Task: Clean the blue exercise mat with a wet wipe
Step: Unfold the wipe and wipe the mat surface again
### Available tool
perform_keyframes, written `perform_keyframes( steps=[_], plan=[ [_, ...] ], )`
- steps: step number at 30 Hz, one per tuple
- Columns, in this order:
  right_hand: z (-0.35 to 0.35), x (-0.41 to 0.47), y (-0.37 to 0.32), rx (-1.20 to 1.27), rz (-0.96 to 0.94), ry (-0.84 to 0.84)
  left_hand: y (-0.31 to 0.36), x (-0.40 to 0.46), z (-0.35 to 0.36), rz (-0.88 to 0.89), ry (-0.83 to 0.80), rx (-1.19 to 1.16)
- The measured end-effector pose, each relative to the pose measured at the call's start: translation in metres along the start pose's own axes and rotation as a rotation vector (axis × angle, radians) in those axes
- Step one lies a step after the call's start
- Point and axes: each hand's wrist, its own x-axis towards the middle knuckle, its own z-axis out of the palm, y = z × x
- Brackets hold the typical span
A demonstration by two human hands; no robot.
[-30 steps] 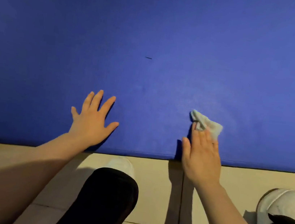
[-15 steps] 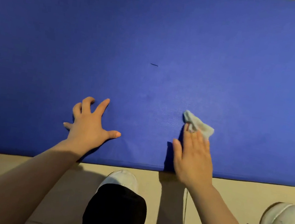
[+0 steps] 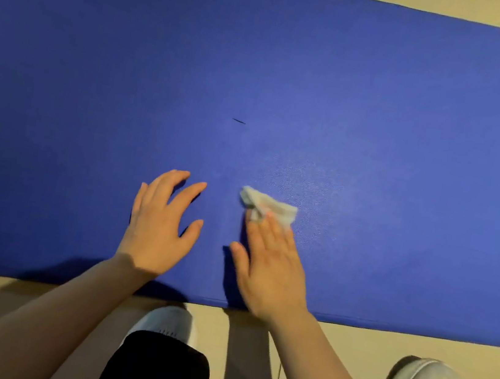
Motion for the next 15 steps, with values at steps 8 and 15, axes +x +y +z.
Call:
perform_keyframes(
  steps=[8,15],
  plan=[
    [-0.059,0.030,0.100,0.082,0.616,0.254,0.005,0.043,0.007,-0.011,0.115,0.010],
    [-0.003,0.037,0.013,0.006,-0.034,0.050,0.011,0.078,0.017,0.093,0.166,0.059]
  ],
)
